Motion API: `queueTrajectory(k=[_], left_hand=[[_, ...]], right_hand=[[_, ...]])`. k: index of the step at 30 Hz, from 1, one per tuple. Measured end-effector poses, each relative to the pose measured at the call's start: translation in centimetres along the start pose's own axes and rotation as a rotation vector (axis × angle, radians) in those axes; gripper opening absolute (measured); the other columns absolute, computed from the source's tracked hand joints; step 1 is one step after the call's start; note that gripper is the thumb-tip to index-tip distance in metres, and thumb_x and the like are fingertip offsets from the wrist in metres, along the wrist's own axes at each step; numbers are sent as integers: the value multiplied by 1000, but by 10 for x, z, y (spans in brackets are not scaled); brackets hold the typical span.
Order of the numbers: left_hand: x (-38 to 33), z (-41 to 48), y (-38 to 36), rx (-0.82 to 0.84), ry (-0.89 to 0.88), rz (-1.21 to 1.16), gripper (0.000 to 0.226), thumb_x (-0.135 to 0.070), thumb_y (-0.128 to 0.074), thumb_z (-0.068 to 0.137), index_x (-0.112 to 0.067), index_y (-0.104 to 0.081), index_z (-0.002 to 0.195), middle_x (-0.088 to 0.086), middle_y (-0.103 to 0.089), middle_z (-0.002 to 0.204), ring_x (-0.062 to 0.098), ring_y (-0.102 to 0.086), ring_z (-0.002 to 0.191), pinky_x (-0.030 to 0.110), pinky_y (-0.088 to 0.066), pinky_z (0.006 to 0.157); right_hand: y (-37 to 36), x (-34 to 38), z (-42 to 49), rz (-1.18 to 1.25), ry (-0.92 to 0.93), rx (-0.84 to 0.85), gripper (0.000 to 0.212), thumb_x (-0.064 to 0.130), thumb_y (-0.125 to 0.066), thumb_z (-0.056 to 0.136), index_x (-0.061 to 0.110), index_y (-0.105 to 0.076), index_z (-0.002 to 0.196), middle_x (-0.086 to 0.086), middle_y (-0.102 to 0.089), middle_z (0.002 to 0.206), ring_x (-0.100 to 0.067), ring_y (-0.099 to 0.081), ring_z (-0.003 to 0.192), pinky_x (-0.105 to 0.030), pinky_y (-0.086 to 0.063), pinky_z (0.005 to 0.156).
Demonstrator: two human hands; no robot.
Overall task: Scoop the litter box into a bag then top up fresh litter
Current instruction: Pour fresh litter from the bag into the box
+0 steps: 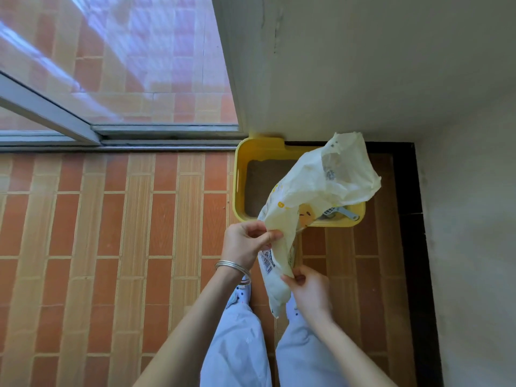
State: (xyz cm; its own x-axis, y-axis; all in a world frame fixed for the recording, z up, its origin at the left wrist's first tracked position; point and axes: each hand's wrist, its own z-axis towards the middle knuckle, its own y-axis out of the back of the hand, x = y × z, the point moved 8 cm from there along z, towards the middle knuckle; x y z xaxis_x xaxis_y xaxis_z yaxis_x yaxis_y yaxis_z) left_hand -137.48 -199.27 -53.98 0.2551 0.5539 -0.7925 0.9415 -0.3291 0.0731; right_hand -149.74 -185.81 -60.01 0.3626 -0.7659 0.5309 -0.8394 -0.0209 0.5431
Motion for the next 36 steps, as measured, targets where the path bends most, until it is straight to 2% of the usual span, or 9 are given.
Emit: queueTrajectory(k=[3,7,11,14,17,20,25,31,36], left_hand=[[-8,-8,-3,-44,-59,-27,26,-5,-78,69,-24,-69,54,10,-65,63,19,-58,60,33,-53,62],[-12,-28,-6,-84,-105,-77,24,-5,-79,68,-24,-70,56,6,-65,62,14,-56,57,27,-50,59],[-4,-52,-13,-79,-93,-48,12,-9,-81,67,-10,-70,62,0,-65,57,7,-56,52,20,-47,56],[21,-62,-16,-73,-34,-48,15,-10,-82,65,-14,-69,58,-3,-64,54,7,-55,52,23,-48,55],[50,-58,-11,-133,29,-15,19,-15,-83,63,-22,-68,55,-5,-63,52,8,-54,51,32,-50,59],[76,-38,-5,-185,100,3,20,-14,-82,66,-19,-66,56,-8,-57,45,5,-49,43,24,-45,53],[100,2,-14,-131,147,48,23,-17,-81,69,-25,-65,55,-10,-59,46,19,-54,55,42,-54,65],[120,13,-23,-37,57,58,15,-13,-74,78,-28,-70,76,-10,-69,74,-1,-64,69,20,-51,70],[166,-15,-26,88,109,157,26,-13,-79,72,-27,-68,91,-11,-69,84,-1,-65,78,19,-52,79]], right_hand=[[14,9,-12,-12,40,-3,38,25,-73,78,36,-44,56,15,-51,57,-10,-49,57,-19,-33,53],[33,15,-43,-39,84,16,40,21,-76,74,33,-43,54,15,-50,55,0,-44,51,-11,-37,52],[44,-8,-71,-60,70,30,42,21,-80,69,33,-46,47,10,-55,51,-1,-53,59,-15,-36,54],[34,-31,-81,-44,27,68,45,15,-81,66,35,-49,43,22,-57,56,2,-53,59,-12,-36,53],[24,-44,-80,-88,-31,92,36,20,-80,68,33,-52,49,13,-59,55,-5,-53,56,-13,-36,54],[19,-45,-65,-147,-59,86,35,25,-76,73,30,-49,52,9,-54,53,-4,-49,53,-15,-36,52],[7,-46,-36,-255,-90,138,21,34,-73,77,27,-56,66,7,-60,68,-14,-55,67,-25,-34,56],[-1,-41,1,-313,-114,149,19,36,-73,76,25,-59,68,5,-63,73,-18,-59,75,-25,-38,62],[-4,-36,31,-348,-134,177,21,36,-73,74,28,-55,67,4,-63,81,-23,-60,85,-27,-37,66]])
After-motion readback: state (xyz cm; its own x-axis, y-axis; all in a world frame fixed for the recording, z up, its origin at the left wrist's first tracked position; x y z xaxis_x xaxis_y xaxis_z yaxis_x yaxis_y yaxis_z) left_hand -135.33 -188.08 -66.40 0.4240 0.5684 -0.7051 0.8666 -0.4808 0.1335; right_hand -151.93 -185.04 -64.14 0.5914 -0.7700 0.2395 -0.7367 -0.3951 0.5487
